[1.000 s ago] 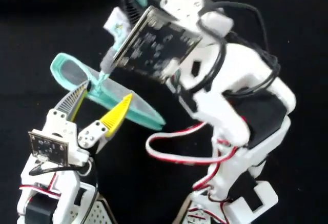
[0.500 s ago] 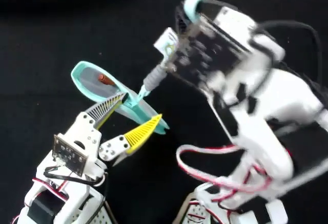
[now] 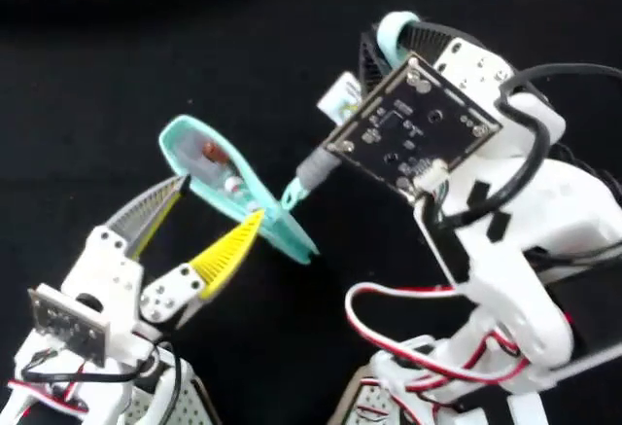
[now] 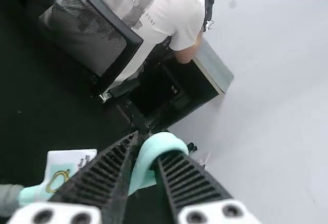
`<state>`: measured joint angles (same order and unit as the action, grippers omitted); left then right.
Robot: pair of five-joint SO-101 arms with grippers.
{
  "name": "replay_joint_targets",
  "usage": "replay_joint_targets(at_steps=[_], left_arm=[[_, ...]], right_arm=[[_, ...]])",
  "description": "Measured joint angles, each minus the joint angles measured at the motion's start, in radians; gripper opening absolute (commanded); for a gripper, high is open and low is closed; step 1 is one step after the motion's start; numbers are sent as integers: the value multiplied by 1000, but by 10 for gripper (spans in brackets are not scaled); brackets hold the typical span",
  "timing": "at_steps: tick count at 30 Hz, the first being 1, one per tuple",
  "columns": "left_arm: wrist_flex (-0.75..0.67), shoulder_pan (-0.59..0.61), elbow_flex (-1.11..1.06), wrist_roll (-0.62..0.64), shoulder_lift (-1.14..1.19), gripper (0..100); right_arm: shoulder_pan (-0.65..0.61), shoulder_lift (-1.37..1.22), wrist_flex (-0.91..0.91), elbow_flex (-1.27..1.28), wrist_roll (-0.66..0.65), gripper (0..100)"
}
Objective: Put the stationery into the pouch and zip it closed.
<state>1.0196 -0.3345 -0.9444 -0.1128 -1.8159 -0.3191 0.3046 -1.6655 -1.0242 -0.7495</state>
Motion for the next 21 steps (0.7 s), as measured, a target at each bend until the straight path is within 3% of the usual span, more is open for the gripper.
replay_joint_targets(at_steps=[7, 11, 17, 21], left_arm=[[305, -25, 41, -12, 0, 298], [331, -135, 3, -14, 0, 298], [78, -163, -253, -18, 0, 298], [-157, -91, -393, -18, 3, 298]], right_arm=[[0, -26, 103, 52, 0, 12], [0, -31, 143, 74, 37, 12], [0, -31, 147, 75, 60, 12], [-23, -31, 147, 77, 60, 12]])
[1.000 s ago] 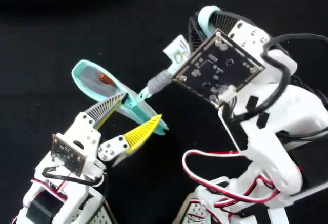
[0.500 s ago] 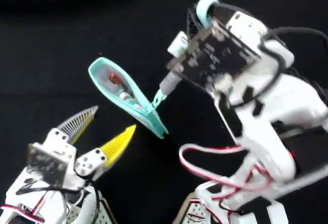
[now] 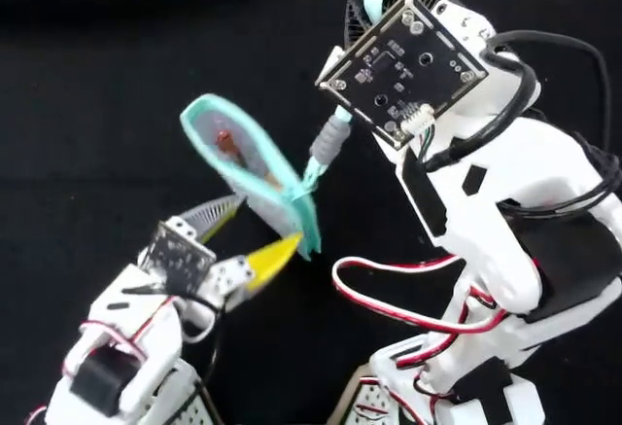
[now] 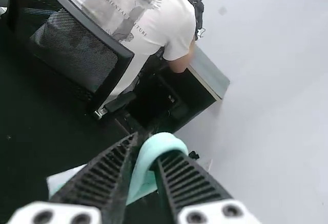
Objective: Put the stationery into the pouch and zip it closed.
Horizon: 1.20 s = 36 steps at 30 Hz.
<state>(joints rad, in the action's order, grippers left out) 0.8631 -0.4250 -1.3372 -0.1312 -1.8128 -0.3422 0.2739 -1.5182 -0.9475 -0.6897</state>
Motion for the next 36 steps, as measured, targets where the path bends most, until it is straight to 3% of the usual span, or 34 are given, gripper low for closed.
replay_joint_targets(at_steps=[5, 14, 20, 25, 31, 36], left_arm=[[-138, 80, -66, 0, 0, 298], [-103, 95, -35, 0, 2, 298], [69, 12, 124, 37, 0, 298], [104, -48, 150, 41, -2, 298], [98, -54, 150, 66, -2, 298], [-58, 34, 74, 55, -2, 298]], right_arm=[[-146, 3, 15, 6, 0, 12], [-382, -15, 60, 43, 0, 12], [-413, -109, 172, 44, 0, 12], [-416, -160, 203, 43, 0, 12], [-450, -167, 207, 43, 0, 12], [-500, -167, 207, 43, 0, 12]])
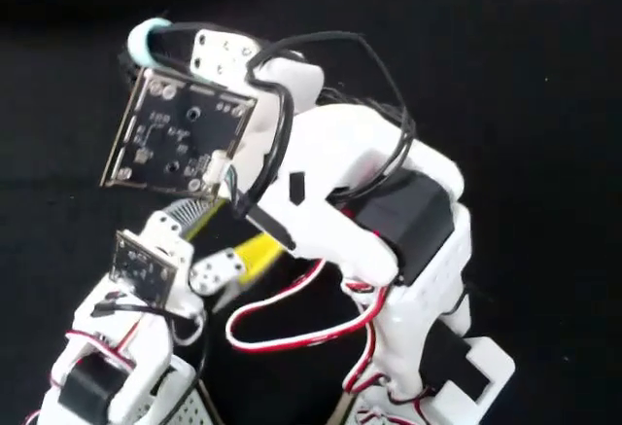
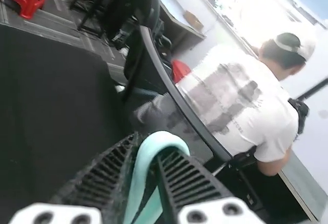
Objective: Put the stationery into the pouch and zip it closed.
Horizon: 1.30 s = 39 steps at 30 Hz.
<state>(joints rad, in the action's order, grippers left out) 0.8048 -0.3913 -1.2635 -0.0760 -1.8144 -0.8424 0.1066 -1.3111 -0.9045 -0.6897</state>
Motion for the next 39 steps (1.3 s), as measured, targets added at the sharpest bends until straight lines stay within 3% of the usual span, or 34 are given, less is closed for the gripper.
replay_joint_targets(at_steps=[5, 9, 15, 21, 26, 33, 39], left_arm=[[-95, 160, -91, -54, 3, 298], [-98, 207, -100, -55, 5, 298], [-8, 206, -86, -55, 5, 298], [25, 97, -28, -55, 2, 297], [-124, 83, -44, -55, 2, 297], [-433, 173, -221, -55, 6, 296], [-509, 216, -292, -55, 6, 295]], right_arm=[[9, 0, 0, 0, 0, 12], [71, 0, 25, 0, -25, 12], [207, 0, 137, 0, -57, 12], [284, 0, 218, 0, -58, 12], [290, 0, 221, 0, -60, 12], [262, 71, 109, 0, -114, 12], [149, 175, 5, 0, -120, 12]])
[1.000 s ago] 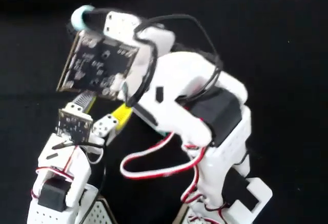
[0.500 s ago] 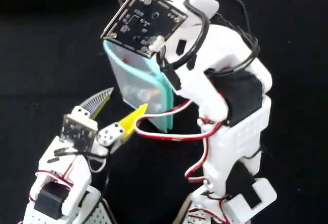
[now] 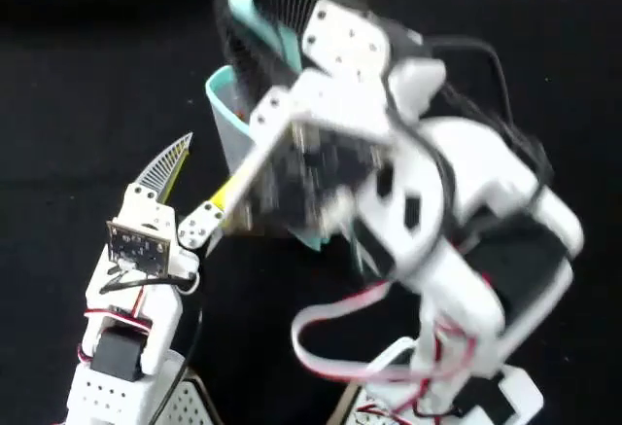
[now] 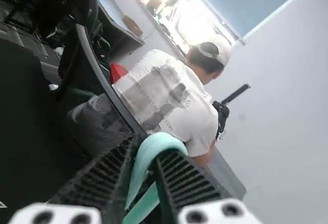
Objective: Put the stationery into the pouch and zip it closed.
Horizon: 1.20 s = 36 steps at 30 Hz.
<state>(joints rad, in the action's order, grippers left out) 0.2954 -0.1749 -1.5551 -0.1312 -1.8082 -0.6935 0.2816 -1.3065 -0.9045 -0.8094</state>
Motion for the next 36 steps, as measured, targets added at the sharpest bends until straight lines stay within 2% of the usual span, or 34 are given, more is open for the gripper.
replay_joint_targets(at_steps=[5, 12, 17, 21, 25, 30, 36], left_arm=[[0, 0, 0, 0, 0, 296], [-63, 6, -18, 0, -3, 297], [-48, 6, -38, -2, -2, 297], [87, 6, -5, -2, 0, 297], [310, 6, 127, -2, 0, 297], [608, 6, 299, -2, -3, 297], [870, 6, 494, 2, -5, 298]], right_arm=[[-68, 12, -11, 0, 0, 12], [-242, 12, -9, 0, 40, 12], [-264, -9, 72, 0, 55, 12], [-264, -64, 169, 0, 55, 12], [-256, -135, 230, 0, 55, 12], [-166, -206, 249, 0, 57, 12], [-107, -206, 250, -14, 57, 12]])
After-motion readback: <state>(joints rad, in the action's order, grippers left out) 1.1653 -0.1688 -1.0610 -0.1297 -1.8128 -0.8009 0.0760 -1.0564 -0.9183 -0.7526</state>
